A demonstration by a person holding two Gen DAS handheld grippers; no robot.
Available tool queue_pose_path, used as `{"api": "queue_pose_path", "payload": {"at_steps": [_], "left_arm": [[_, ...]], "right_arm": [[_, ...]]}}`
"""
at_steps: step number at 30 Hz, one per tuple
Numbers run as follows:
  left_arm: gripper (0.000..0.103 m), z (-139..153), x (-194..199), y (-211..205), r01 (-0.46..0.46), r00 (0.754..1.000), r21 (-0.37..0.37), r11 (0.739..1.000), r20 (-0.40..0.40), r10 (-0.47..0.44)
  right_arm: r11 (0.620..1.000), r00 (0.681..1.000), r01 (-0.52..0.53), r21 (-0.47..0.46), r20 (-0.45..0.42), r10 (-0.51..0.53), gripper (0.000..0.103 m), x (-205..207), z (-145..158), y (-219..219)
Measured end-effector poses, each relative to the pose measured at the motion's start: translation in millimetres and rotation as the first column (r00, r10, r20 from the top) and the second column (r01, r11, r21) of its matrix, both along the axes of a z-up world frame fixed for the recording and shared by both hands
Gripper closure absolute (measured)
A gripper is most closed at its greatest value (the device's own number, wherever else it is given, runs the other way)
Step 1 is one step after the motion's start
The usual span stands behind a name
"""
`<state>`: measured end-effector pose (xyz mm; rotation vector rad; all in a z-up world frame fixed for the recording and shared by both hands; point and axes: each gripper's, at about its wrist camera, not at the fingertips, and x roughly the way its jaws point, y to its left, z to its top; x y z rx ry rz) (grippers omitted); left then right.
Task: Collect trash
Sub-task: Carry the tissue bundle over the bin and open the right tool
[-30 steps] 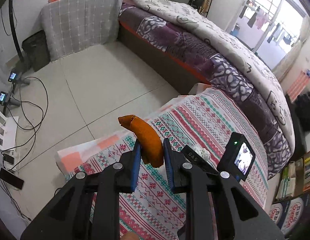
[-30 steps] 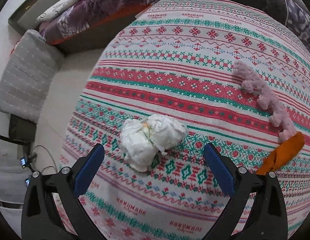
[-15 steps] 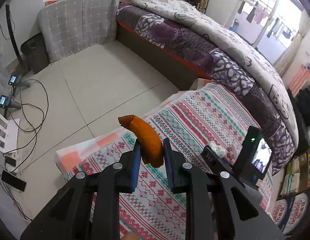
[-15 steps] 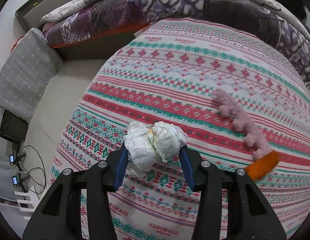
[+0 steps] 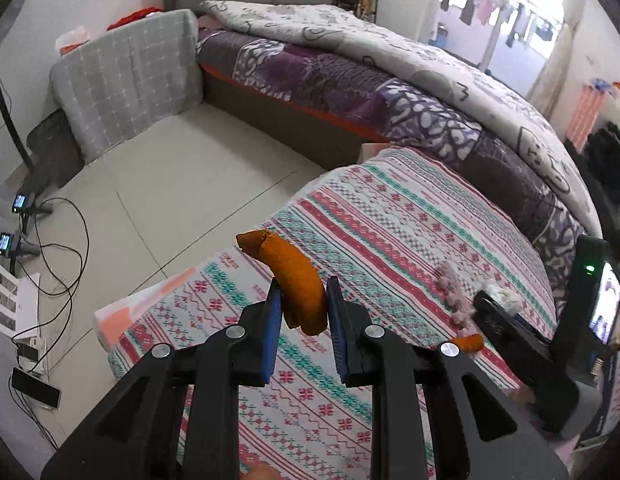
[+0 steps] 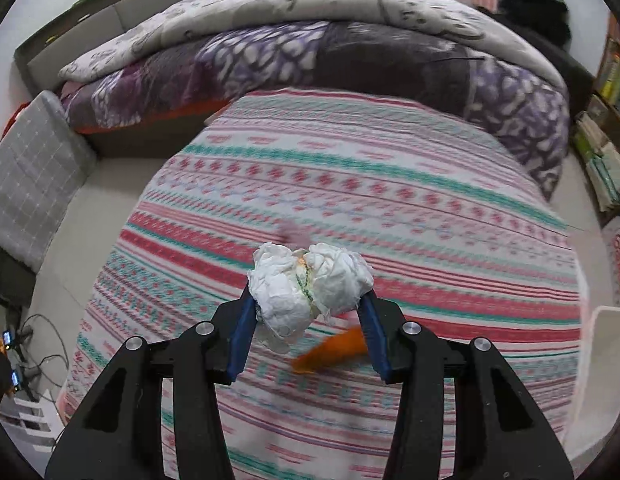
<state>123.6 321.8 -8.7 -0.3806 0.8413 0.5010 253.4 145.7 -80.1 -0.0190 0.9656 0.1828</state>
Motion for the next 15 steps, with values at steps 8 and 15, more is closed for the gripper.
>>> {"api": "queue_pose_path", "payload": {"at_steps": [8, 15], "left_arm": [[0.081, -8.1, 15.7, -42.8, 0.074, 0.997, 0.02, 0.997, -0.017, -0.073], [0.081, -21.2, 23.8, -82.0, 0.15, 0.988, 0.027, 0.988, -0.045, -0.149]], "right_arm": [[0.996, 0.997, 0.079, -0.033, 0.008, -0.079, 0.058, -12.3, -2.1, -64.8], [0.99, 0.991, 0.131, -0.043, 0.013, -0.13, 0.058, -26.1, -3.1, -116.3]]}}
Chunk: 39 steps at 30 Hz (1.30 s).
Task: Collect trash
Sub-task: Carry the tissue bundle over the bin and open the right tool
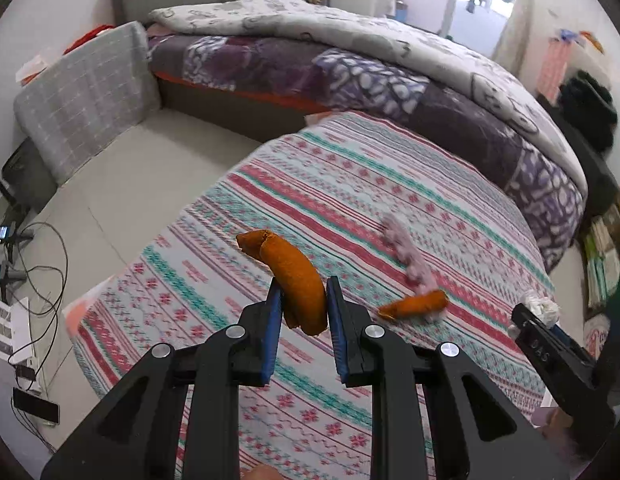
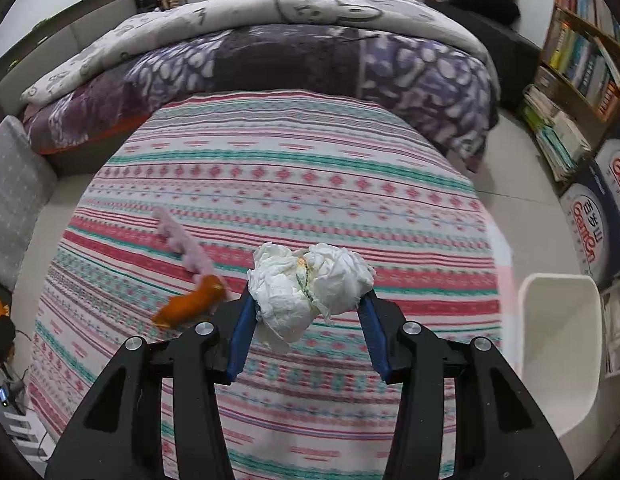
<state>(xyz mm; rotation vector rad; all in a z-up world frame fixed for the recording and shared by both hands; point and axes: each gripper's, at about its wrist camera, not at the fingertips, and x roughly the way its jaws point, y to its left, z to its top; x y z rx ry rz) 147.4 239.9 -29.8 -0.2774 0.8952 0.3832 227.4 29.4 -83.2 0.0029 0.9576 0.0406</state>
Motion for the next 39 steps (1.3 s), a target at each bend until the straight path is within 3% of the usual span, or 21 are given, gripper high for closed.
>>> {"api": "queue_pose_path", "payload": {"at_steps": [14, 22, 31, 39], "left_arm": [[0.081, -12.1, 7.0, -71.9, 0.144, 0.99, 0.063, 0.988, -0.01, -0.144], [0.081, -17.4, 11.7, -108.3, 0.224, 0.974, 0.058, 0.973, 0.001, -0.224], [0.08, -15.2, 10.3, -169.3, 0.346, 0.935, 0.113, 0.931, 0.036, -0.352], [0.08, -6.3, 4.3, -228.1, 0.467, 0.875, 0.148, 0.872, 0.069, -0.48]], "right_arm": [[0.996, 0.996, 0.092, 0.014, -0.004, -0.092, 0.058, -25.3, -1.0, -88.8], [0.983, 0.984, 0.18, 0.029, -0.009, -0.18, 0.057, -34.1, -1.3, -147.4], [0.959, 0.961, 0.277, 0.064, -0.009, -0.277, 0.057, -44.6, 3.4, -212.5], [0.926, 0.931, 0.363, 0.101, -0.012, -0.364, 0.057, -55.2, 5.1, -273.2]]}}
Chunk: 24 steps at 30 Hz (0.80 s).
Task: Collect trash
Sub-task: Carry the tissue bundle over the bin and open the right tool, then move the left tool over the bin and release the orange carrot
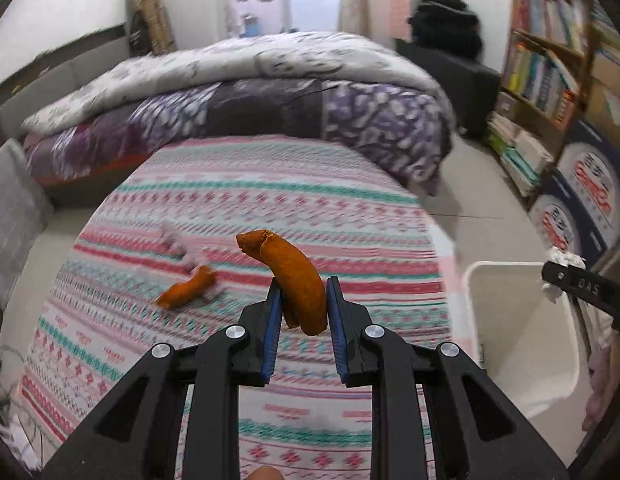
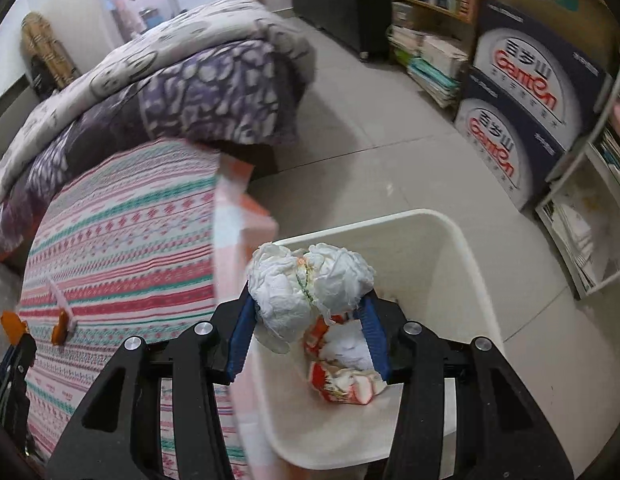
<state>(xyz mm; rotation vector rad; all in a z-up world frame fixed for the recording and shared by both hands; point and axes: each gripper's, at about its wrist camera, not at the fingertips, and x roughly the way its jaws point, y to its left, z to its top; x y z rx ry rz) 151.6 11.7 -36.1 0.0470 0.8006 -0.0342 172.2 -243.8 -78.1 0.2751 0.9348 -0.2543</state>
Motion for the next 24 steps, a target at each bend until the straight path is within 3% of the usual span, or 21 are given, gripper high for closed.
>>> {"api": "queue_pose_path", "payload": {"at_steps": [9, 15, 24], "left_arm": [[0.08, 1.2, -5.7, -73.5, 0.155, 0.988, -0.003, 0.988, 0.006, -0.155], [0.08, -6.6, -3.2, -120.9, 0.218, 0.975, -0.038, 0.975, -0.034, -0.219], [0.08, -4.9, -7.0, -181.5, 0.273, 0.959, -0.057, 0.96, -0.057, -0.276]], "right_arm": [[0.993, 0.995, 0.095, 0.071, 0.016, -0.096, 0.053, -15.8, 3.8, -59.0], [0.972, 0.98, 0.186, 0.142, 0.05, -0.194, 0.031, -34.0, 13.0, -99.6], [0.913, 0.932, 0.32, 0.254, 0.087, -0.351, 0.02, -61.6, 22.4, -160.1]]}}
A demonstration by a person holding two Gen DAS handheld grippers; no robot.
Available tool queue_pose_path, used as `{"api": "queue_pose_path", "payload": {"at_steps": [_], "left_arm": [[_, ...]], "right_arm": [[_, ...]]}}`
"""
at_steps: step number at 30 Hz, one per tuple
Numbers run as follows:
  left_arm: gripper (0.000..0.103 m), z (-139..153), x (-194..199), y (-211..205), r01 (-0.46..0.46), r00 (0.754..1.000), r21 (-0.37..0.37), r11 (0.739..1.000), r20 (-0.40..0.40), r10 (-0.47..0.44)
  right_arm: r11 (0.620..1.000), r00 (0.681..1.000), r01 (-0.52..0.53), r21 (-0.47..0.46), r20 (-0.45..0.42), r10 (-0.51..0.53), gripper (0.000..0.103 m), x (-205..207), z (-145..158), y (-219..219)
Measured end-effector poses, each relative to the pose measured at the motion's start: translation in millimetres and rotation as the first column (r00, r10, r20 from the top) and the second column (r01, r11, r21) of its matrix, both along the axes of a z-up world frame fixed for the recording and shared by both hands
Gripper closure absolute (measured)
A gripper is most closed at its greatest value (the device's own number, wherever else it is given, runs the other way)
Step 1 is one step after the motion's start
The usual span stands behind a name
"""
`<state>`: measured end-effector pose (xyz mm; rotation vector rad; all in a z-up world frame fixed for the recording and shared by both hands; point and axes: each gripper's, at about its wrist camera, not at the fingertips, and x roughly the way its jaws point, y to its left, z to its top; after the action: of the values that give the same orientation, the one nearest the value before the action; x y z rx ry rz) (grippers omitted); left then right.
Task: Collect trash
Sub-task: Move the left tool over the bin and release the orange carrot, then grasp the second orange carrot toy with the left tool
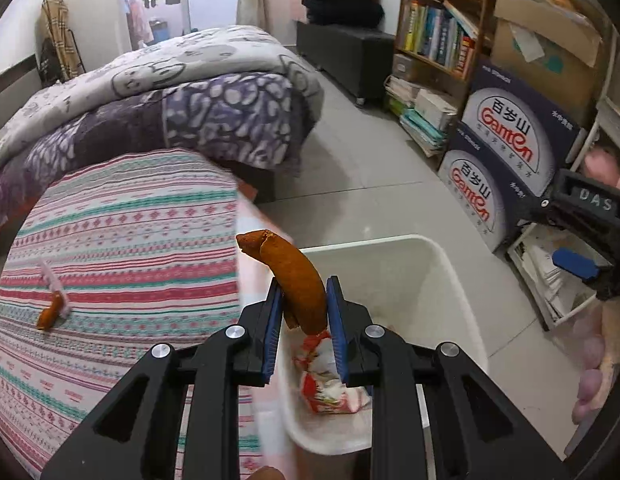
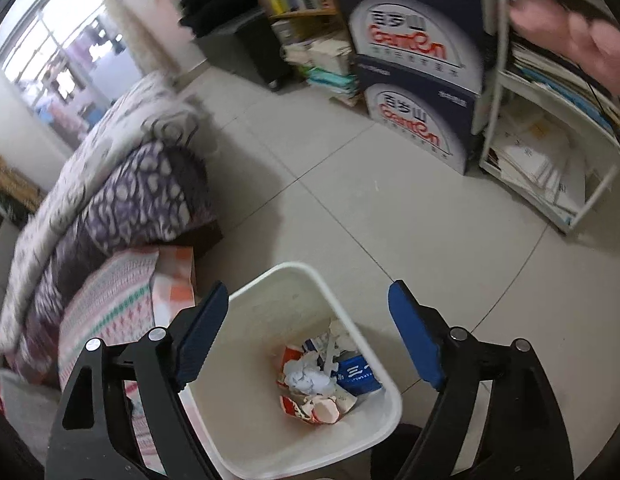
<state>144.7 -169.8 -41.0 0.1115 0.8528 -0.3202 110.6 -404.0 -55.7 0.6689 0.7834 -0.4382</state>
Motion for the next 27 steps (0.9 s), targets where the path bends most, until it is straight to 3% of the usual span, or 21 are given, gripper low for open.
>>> {"api": "queue_pose_path", "payload": {"at_steps": [7, 8, 10, 18, 27], "left_arm": [[0.076, 4.1, 3.7, -38.8, 0.05, 0.998, -0.03, 0.998, -0.037, -0.051], [0.072, 5.0, 3.5, -43.3, 0.051, 0.998, -0.033, 0.998, -0.041, -0.053], [0.051, 7.7, 2.6, -50.3, 0.065, 0.997, -0.034, 0.997, -0.04, -0.067], [0.038, 18.9, -2.4, -49.3, 0.08, 0.997, 0.013, 0.997, 0.01, -0.08], [0.03, 17.7, 3.0, -6.3, 0.028, 0.998, 0.066, 0.997, 0.047, -0.031]], "right_arm": [[0.984, 0.992, 0.11, 0.142, 0.044, -0.117, 0.018, -20.9, -6.2, -38.1], [0.981, 0.991, 0.117, 0.155, 0.045, -0.126, 0.018, -22.5, -7.1, -40.3], [0.977, 0.989, 0.13, 0.171, 0.048, -0.14, 0.017, -25.6, -8.6, -44.6], [0.98, 0.99, 0.117, 0.162, 0.056, -0.127, 0.012, -22.2, -4.5, -34.8], [0.992, 0.999, 0.03, 0.125, 0.033, -0.034, 0.01, 3.3, -2.1, 11.1]]}}
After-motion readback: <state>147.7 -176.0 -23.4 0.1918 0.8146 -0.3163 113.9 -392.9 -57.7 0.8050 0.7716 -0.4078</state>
